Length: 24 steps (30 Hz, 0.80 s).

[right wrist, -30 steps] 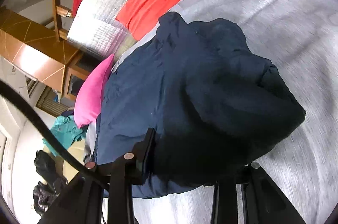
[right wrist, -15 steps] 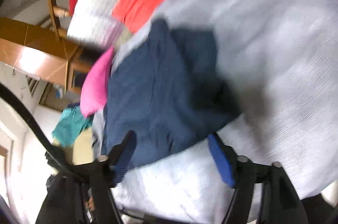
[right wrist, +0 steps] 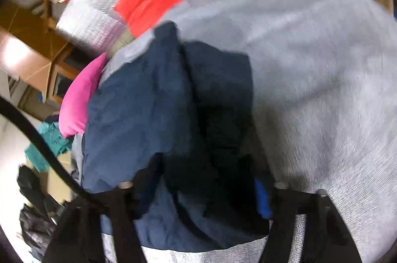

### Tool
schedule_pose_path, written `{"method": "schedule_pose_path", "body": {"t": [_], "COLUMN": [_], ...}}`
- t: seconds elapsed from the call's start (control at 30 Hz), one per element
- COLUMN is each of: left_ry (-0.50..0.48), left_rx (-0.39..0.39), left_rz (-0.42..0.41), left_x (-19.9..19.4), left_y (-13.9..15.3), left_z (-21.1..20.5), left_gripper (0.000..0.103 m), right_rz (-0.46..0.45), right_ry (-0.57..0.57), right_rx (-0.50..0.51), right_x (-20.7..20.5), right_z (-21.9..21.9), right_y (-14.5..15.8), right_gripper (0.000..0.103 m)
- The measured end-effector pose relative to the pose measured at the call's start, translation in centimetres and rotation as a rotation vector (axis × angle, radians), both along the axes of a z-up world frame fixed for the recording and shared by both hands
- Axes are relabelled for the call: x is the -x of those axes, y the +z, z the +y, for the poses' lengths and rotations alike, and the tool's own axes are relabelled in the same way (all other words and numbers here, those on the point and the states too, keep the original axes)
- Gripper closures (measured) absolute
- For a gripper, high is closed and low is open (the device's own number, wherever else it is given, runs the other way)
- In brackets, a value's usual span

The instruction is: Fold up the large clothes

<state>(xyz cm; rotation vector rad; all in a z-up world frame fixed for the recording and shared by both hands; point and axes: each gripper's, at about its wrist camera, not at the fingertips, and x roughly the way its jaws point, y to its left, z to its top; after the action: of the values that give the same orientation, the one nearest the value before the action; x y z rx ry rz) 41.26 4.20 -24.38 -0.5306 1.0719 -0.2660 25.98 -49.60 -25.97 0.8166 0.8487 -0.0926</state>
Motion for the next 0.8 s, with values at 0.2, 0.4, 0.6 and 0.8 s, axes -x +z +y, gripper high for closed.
{"method": "schedule_pose_path", "body": {"t": [0.2, 0.4, 0.6, 0.8], "left_ry": [-0.009, 0.031, 0.036, 0.065], "left_rx": [-0.079, -0.114, -0.109, -0.057], "left_rz": [0.032, -0.071, -0.15, -0.071], "left_x": [-0.9, -1.8, -5.3, -7.6], "left_y": [-0.5, 3.1, 5.0, 2.8], "left_z": [-0.9, -0.8, -1.8, -2.3], "left_gripper": [0.022, 0.024, 0.023, 0.023], "right_rz": [0.032, -0.074, -0.097, -0.045], "right_ry": [0.039, -0.063, -0.086, -0.087], "right_rx": [0.098, 0.054, 0.041, 0.019], "right_x": [-1.1, -0.5, -5.7, -11.7], "right_z": [0.9, -1.1, -2.5, -3.0], "right_y": [-0.3, 3.5, 4.4, 2.8], "right_gripper": [0.044, 0.031, 0.02, 0.02]}}
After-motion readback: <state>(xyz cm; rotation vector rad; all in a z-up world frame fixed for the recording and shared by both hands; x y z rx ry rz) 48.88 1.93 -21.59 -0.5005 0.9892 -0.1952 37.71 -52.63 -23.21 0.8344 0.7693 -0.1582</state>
